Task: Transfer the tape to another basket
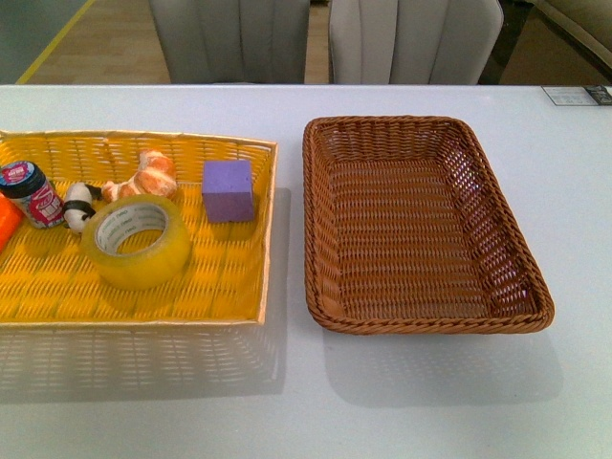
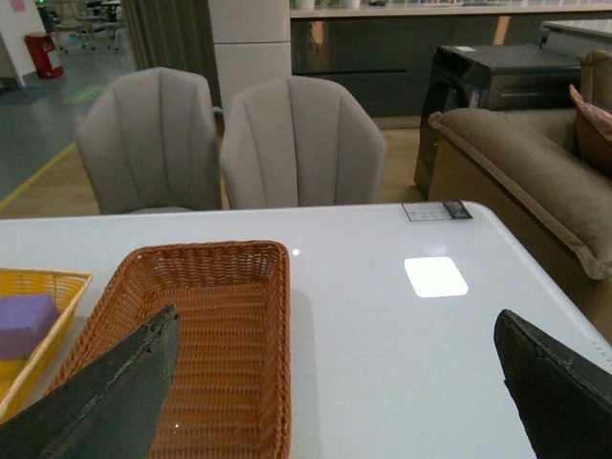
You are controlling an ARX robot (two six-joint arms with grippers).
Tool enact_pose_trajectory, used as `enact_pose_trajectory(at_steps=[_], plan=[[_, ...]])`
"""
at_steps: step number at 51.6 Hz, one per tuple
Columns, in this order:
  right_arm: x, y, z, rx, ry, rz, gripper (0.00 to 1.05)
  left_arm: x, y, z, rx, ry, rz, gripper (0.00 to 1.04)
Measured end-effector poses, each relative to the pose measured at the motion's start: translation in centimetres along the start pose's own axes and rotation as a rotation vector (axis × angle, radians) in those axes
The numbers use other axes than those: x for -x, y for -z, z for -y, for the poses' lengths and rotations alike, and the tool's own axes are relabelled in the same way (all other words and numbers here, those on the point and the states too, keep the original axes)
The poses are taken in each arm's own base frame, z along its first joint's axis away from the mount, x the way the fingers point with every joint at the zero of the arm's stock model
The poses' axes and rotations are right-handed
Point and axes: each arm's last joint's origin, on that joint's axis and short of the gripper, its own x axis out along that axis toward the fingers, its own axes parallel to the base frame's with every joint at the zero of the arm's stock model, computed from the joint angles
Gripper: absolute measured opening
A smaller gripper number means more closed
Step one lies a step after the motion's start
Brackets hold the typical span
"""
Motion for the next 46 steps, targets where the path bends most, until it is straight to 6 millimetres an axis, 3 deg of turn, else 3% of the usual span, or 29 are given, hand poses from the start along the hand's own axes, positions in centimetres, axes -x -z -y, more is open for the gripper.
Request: enact_pose_trajectory(at_steps=[3,8,16,24,31,40,46], plan=[[0.0,0.0,0.0,0.0,0.0,0.0,0.95,-0.3,-0.4,0.0,0.076,-0.024,-0.251,0.96],[0.0,0.0,0.0,0.0,0.0,0.0,0.96,-2.2,-1.3,-0.1,0.141,-0.057,-0.425,0.96],[0.0,0.0,0.0,0.0,0.0,0.0,0.96,-6.6,-2.7,0.2,0.181,-0.041,-0.437,0.96],[0.0,0.0,0.0,0.0,0.0,0.0,0.96,-11.4,-2.1,0.7,0.176,-0.016,-0.451,0.96],[0.0,0.0,0.0,0.0,0.0,0.0,0.96,-17.1,1.0,0.8,0.17,-0.053,-0.537,0.96],[0.0,0.0,0.0,0.0,0.0,0.0,0.96,-21.9,5.2,0.7,0.19,-0.095,-0.663,0.96],[0.0,0.0,0.0,0.0,0.0,0.0,0.96,-23.8,7.1,0.7,0.195,-0.116,-0.706,0.96]])
